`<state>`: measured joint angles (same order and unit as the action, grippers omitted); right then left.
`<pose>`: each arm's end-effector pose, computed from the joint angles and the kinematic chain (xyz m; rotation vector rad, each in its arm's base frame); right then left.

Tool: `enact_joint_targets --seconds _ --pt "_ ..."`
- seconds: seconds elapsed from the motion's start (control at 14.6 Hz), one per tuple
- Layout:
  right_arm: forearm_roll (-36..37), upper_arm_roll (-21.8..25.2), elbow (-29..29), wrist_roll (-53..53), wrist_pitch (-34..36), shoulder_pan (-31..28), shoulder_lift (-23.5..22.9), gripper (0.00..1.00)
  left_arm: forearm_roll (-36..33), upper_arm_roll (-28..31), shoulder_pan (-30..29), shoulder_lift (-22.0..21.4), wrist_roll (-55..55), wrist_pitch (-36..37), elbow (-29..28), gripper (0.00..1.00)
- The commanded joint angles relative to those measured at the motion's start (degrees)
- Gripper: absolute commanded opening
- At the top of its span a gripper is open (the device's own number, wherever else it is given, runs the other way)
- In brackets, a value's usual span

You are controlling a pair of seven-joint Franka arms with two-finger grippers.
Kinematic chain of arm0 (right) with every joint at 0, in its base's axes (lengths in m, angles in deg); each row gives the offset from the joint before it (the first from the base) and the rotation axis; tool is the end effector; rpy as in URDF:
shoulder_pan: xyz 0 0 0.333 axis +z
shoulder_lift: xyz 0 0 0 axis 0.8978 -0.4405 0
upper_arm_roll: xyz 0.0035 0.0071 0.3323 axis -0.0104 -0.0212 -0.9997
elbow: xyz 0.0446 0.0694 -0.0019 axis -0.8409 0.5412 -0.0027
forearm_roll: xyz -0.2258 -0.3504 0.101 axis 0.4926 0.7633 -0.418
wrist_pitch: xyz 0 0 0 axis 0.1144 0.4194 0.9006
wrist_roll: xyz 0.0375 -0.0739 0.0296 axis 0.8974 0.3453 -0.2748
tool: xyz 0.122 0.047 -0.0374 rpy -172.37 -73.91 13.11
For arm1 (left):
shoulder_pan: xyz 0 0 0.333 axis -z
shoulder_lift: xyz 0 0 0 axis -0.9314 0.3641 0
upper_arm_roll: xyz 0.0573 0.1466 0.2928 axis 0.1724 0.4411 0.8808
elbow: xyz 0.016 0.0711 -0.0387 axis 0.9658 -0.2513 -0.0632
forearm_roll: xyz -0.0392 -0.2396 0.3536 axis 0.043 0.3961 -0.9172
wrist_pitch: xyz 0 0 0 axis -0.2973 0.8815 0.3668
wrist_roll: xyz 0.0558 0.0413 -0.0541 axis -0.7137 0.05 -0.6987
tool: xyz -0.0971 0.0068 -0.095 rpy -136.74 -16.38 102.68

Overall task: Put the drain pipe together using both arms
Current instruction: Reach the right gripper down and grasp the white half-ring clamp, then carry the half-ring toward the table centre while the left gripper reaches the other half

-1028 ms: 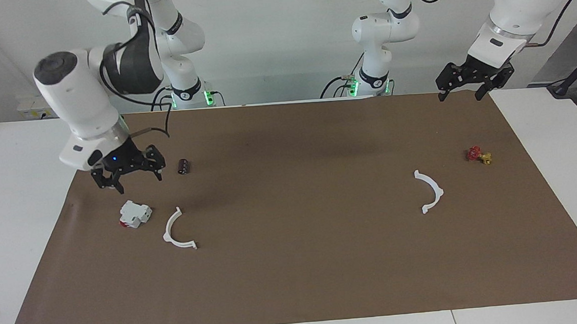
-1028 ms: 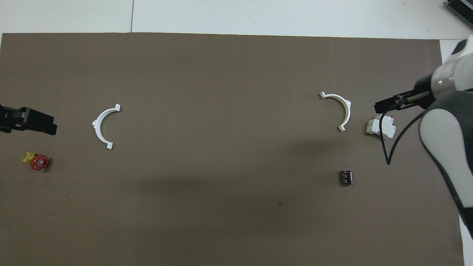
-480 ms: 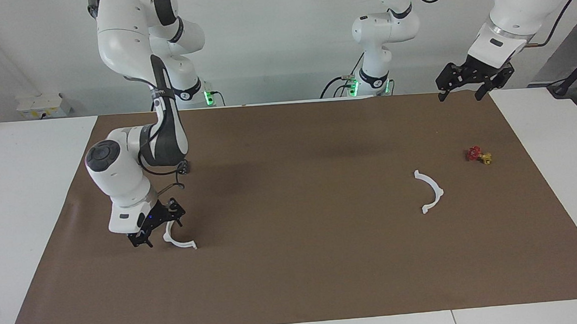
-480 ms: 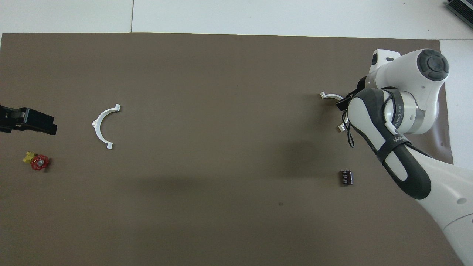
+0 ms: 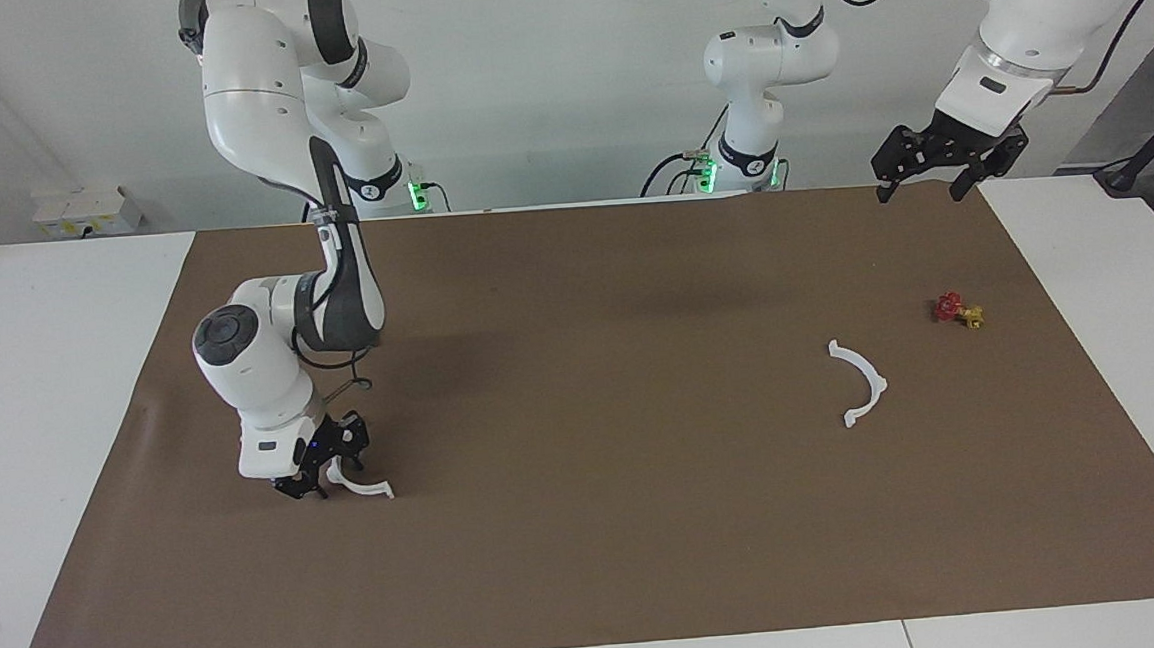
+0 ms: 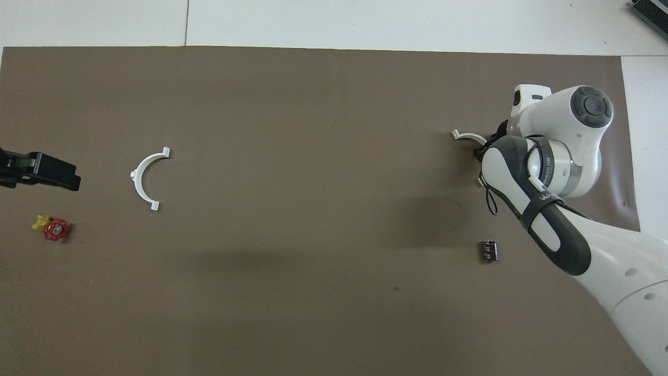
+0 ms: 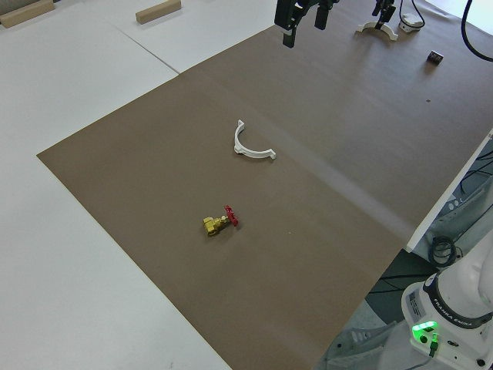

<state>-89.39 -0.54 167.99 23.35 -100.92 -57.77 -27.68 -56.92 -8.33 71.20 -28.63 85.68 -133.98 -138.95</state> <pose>0.7082 0.0088 0.2484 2.9423 1.0779 0.1640 0.5735 -0.0346 0.6258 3.1177 -0.1797 -0.1172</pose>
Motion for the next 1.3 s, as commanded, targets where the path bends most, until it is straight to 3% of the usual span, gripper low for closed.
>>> enact_joint_targets --seconds 0.0,0.14,0.34,0.55,0.82,1.23 --pt "-1.68 -0.30 2.62 -2.28 -1.41 -0.82 1.26 0.42 -1.21 -0.14 -0.17 -1.66 -0.58 -0.11 -1.87 1.00" --pt "-1.68 -0.21 3.23 -2.63 -2.02 -0.91 1.35 0.00 -1.21 -0.14 -0.17 -1.75 -0.58 -0.11 -1.87 1.00" --pt "-1.59 -0.21 2.54 -1.05 -1.24 -0.47 1.35 0.00 -1.21 -0.14 -0.17 -1.75 -0.58 -0.11 -1.87 1.00" --pt "-1.59 -0.29 1.22 7.87 1.82 1.02 2.57 0.00 -1.21 -0.14 -0.17 -1.75 -0.58 -0.03 -1.87 1.00" --pt "0.51 0.06 -0.89 29.31 8.69 9.79 5.21 0.00 -1.21 -0.14 -0.09 -1.75 -0.58 0.06 -1.87 1.00" --pt "3.41 -0.03 -0.63 57.61 8.00 24.91 5.48 0.00 -1.12 -0.14 -0.61 -2.45 -0.32 -2.65 -3.88 1.00"
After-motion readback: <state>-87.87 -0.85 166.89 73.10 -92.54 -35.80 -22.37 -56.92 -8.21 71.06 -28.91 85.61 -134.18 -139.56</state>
